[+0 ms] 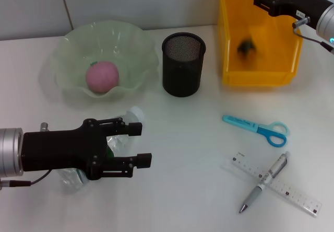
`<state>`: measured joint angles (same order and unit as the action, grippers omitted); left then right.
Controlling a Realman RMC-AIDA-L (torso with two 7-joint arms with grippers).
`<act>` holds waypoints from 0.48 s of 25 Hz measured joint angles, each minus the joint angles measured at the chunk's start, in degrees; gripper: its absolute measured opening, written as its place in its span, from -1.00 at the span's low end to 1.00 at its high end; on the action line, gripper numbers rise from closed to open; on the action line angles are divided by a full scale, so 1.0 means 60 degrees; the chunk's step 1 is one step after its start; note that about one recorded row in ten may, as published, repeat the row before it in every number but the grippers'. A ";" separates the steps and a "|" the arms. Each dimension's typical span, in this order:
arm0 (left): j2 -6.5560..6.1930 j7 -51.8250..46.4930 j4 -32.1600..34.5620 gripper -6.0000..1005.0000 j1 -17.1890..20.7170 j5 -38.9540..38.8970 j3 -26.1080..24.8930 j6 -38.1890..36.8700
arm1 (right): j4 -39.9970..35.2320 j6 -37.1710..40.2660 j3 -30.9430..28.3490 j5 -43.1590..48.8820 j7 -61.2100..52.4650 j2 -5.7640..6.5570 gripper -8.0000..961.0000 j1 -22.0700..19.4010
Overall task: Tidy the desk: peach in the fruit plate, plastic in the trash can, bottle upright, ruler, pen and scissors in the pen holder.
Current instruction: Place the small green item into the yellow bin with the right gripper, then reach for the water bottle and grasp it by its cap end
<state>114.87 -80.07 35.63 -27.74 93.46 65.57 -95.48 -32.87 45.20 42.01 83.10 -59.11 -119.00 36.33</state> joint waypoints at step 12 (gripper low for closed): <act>0.0000 -0.0008 0.0006 0.56 -0.0013 -0.0006 0.0000 -0.0051 | -0.0045 0.0397 -0.0062 -0.0912 -0.0092 -0.0016 0.48 -0.0164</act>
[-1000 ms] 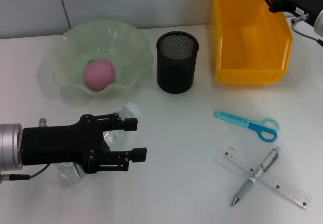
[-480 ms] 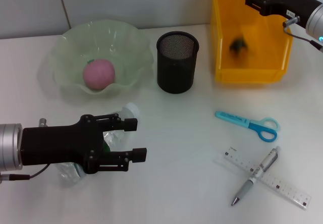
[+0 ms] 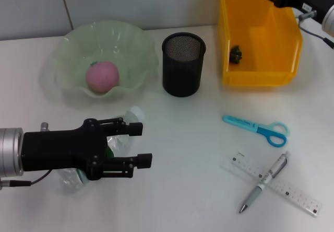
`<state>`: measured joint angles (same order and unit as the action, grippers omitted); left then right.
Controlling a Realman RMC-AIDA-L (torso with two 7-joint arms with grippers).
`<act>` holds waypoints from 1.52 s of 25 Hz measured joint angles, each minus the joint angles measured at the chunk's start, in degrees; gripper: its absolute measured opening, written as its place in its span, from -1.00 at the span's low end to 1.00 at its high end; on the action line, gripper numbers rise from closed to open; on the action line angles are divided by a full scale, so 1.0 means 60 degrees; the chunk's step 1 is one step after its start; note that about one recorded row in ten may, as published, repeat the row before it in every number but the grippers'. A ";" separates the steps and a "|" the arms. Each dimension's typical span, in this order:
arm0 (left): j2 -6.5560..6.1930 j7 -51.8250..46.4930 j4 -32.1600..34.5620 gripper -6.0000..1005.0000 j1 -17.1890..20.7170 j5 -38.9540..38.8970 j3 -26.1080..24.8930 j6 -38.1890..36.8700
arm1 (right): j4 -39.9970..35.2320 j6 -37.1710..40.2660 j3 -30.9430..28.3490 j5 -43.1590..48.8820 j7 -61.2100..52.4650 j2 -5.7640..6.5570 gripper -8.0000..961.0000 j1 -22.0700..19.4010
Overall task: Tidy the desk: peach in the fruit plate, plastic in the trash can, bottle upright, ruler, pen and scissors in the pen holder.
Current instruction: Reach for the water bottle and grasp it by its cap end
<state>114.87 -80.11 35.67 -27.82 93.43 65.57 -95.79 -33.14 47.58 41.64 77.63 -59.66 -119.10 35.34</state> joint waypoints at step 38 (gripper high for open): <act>0.0106 -0.0187 -0.0029 0.56 0.0081 0.0056 -0.0249 0.0216 | -0.2626 1.0361 0.0011 0.5559 -0.5192 0.1260 0.48 -0.1580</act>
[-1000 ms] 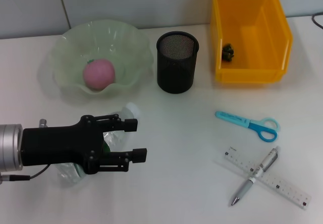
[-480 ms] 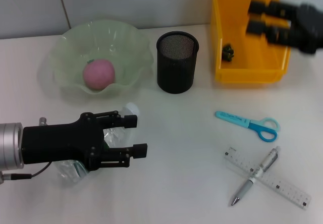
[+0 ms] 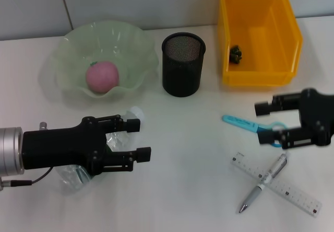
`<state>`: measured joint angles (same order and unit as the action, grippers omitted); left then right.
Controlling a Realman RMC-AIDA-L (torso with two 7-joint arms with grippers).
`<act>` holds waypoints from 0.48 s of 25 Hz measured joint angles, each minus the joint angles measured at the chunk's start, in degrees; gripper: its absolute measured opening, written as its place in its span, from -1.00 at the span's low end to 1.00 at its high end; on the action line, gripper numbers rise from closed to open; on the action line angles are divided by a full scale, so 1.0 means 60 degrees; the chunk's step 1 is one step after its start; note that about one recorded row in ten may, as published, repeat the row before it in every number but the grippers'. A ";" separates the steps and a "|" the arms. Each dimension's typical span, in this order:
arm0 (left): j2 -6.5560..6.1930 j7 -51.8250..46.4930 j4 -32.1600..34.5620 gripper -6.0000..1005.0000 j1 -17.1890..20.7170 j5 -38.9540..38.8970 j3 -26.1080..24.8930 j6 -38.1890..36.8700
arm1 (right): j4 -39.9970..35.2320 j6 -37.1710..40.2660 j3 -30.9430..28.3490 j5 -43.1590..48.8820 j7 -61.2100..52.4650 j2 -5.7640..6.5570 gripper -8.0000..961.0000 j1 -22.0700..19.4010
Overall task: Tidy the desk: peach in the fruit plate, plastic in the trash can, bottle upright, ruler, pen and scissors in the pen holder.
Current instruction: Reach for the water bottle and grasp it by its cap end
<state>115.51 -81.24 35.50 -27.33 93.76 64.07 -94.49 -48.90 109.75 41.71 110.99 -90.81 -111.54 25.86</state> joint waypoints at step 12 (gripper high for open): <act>-0.0060 -0.0557 0.0090 0.56 -0.0191 0.0503 -0.0021 0.0207 | -0.0158 -0.0117 -0.0099 0.1655 0.1269 -0.0379 0.48 -0.0220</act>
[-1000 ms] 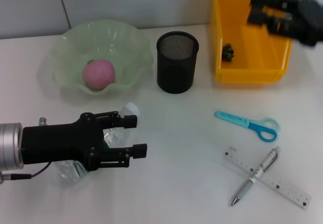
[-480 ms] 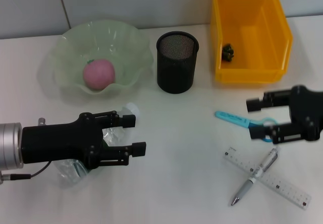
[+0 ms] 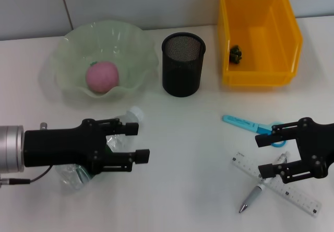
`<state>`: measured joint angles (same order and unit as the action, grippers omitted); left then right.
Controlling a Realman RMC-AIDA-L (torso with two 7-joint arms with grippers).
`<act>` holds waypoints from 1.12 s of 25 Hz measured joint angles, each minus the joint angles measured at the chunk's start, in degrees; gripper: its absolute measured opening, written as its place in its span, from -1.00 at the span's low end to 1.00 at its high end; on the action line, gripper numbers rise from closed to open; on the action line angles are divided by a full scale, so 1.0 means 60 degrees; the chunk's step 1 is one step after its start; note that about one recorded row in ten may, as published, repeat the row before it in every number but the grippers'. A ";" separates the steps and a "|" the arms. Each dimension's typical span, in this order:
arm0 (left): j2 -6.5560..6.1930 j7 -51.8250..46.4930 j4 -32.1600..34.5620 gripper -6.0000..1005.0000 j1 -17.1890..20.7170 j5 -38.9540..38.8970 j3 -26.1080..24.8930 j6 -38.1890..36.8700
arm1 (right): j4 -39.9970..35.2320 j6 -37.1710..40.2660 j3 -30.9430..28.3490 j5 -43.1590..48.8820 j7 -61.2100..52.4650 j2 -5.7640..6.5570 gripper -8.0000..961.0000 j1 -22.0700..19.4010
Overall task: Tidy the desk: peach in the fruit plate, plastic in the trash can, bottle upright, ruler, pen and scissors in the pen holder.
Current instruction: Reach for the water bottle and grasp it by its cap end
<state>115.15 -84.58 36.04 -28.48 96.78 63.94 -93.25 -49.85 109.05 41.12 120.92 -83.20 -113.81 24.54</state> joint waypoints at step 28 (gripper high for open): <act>0.0600 -0.9784 0.4500 0.56 -0.5407 0.7587 -0.0317 -0.0632 | -0.0391 -0.0568 -0.0159 0.0185 -0.0236 0.0113 0.48 0.0037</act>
<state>118.75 -143.28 63.03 -60.92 142.30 62.04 -97.04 -52.19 105.64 40.16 122.03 -84.62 -113.14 24.77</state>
